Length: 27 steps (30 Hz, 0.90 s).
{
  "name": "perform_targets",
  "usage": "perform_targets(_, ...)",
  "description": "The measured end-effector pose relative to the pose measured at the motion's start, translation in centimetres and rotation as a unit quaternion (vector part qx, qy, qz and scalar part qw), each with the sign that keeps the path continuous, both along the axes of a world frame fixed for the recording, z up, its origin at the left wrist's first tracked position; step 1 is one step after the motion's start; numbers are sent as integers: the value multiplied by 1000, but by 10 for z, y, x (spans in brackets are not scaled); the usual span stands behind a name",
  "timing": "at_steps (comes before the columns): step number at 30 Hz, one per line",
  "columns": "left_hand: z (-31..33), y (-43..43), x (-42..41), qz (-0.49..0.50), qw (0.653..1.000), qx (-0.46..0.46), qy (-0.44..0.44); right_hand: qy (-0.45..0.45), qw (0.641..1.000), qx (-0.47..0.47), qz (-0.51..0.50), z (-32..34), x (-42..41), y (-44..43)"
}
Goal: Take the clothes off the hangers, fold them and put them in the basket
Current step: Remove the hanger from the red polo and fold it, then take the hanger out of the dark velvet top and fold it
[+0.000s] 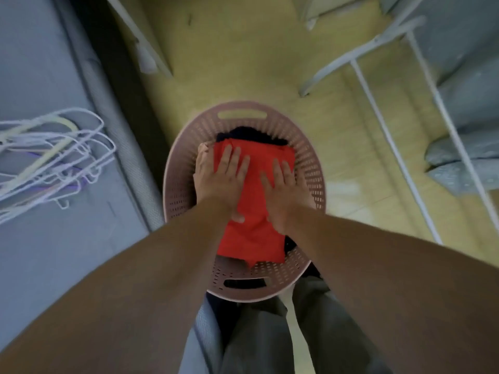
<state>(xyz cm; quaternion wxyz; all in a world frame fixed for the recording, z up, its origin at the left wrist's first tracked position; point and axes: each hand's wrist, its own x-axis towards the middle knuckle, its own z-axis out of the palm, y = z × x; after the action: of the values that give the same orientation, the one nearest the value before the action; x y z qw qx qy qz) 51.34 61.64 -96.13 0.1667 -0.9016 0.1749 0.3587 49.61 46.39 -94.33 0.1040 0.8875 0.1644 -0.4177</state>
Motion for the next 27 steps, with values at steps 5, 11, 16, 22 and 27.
perform_targets(5, 163, -2, -31, 125, 987, -94, 26, 57, 987, 72, -131, 160, -11, -2)
perform_targets(11, 361, 6, -43, 293, 932, -212, 2, 14, 925, 194, -326, 347, -35, -14)
perform_targets(16, 480, 16, -53, 328, 899, -275, -90, -19, 877, 283, -388, 457, -62, -23)
perform_targets(22, 536, 16, -61, 333, 881, -311, -127, -24, 875, 308, -373, 518, -88, -31)
perform_targets(27, 595, -8, -34, 290, 875, -345, -178, -73, 884, 315, -337, 572, -80, -53)
